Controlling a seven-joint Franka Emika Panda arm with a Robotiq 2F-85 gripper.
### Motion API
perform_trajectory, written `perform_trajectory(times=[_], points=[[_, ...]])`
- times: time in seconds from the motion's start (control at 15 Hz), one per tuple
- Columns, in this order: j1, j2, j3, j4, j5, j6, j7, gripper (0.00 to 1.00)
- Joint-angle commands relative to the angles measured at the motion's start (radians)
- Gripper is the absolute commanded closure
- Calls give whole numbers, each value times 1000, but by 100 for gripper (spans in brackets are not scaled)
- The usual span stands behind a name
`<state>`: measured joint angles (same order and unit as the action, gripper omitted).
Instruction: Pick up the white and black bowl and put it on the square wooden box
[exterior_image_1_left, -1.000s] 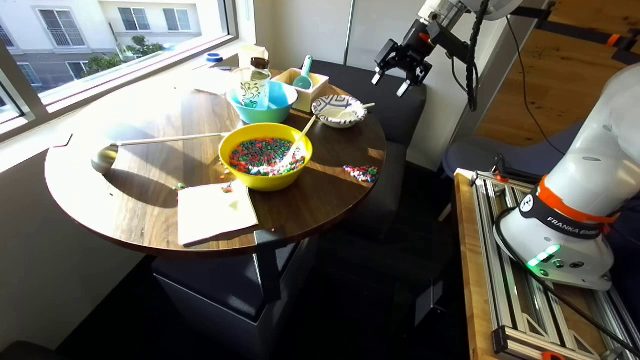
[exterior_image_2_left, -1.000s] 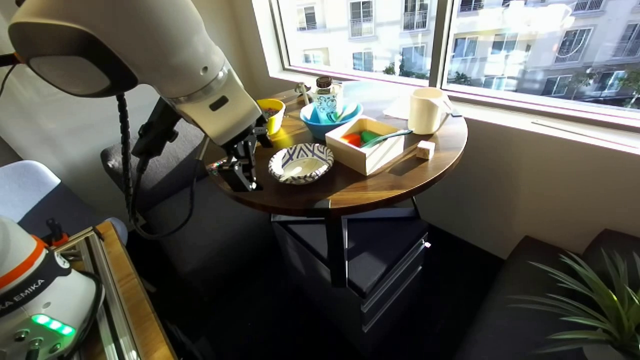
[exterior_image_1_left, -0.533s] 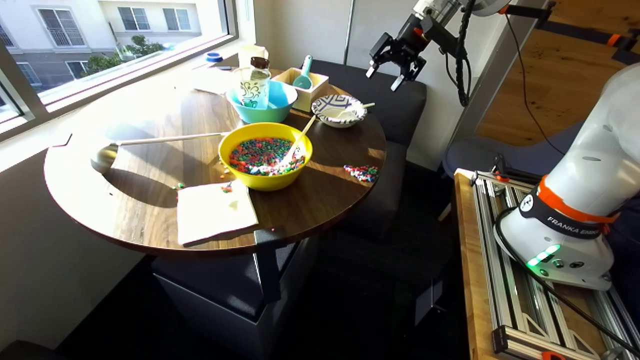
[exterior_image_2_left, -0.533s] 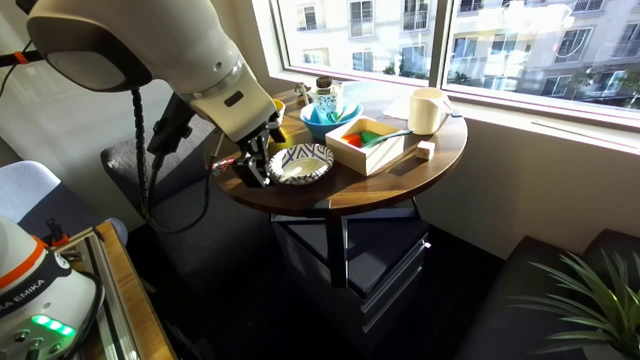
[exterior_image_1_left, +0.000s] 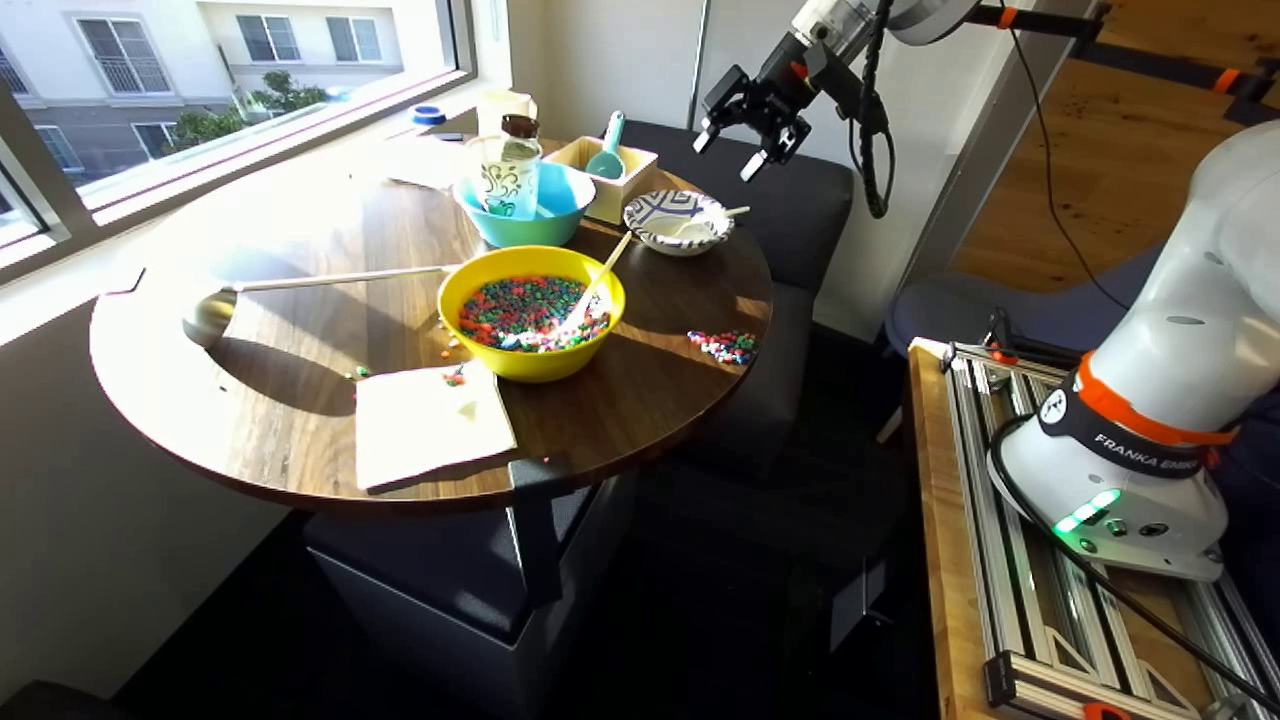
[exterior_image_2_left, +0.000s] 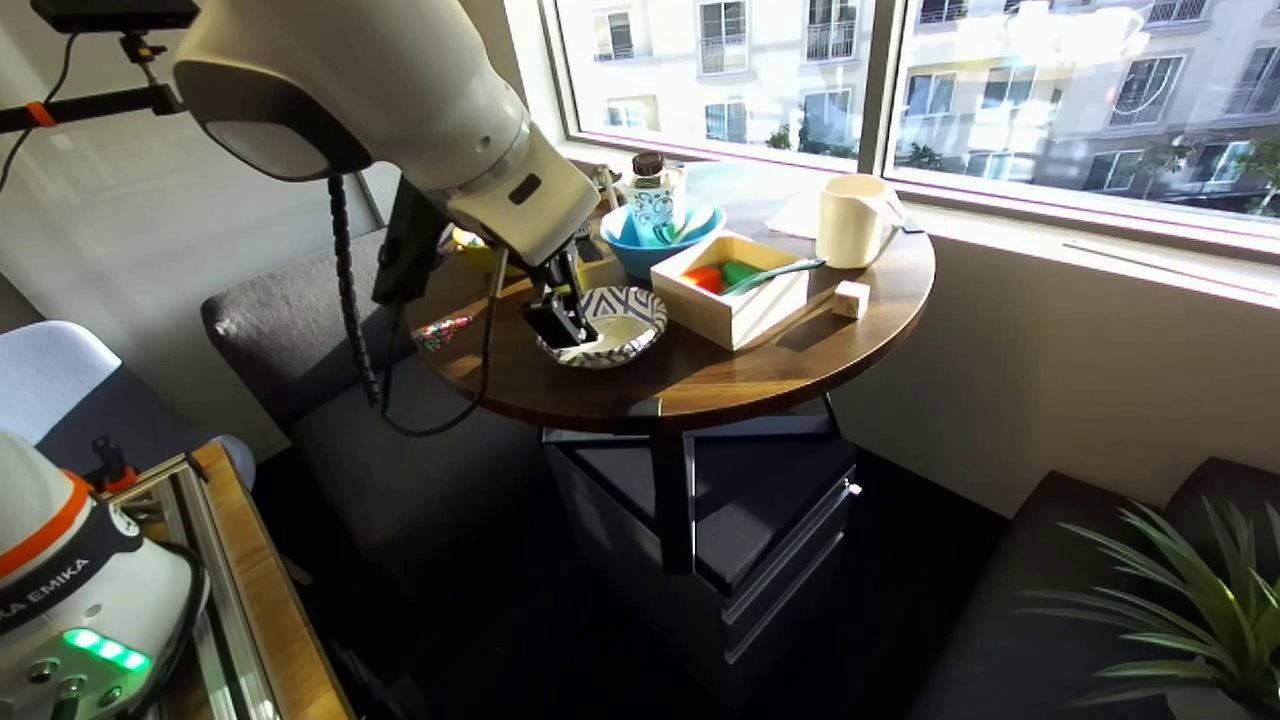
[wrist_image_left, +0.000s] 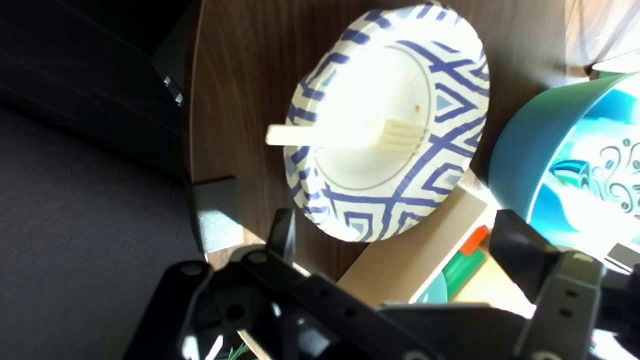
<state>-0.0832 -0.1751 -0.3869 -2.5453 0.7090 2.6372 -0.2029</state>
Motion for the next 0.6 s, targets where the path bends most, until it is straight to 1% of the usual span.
perform_trajectory(times=[0.0, 0.27, 0.53], points=[[22, 87, -16, 42, 58, -20, -85, 0], [11, 150, -13, 57, 33, -86, -145, 0], [-2, 194, -14, 69, 25, -97, -168, 0]])
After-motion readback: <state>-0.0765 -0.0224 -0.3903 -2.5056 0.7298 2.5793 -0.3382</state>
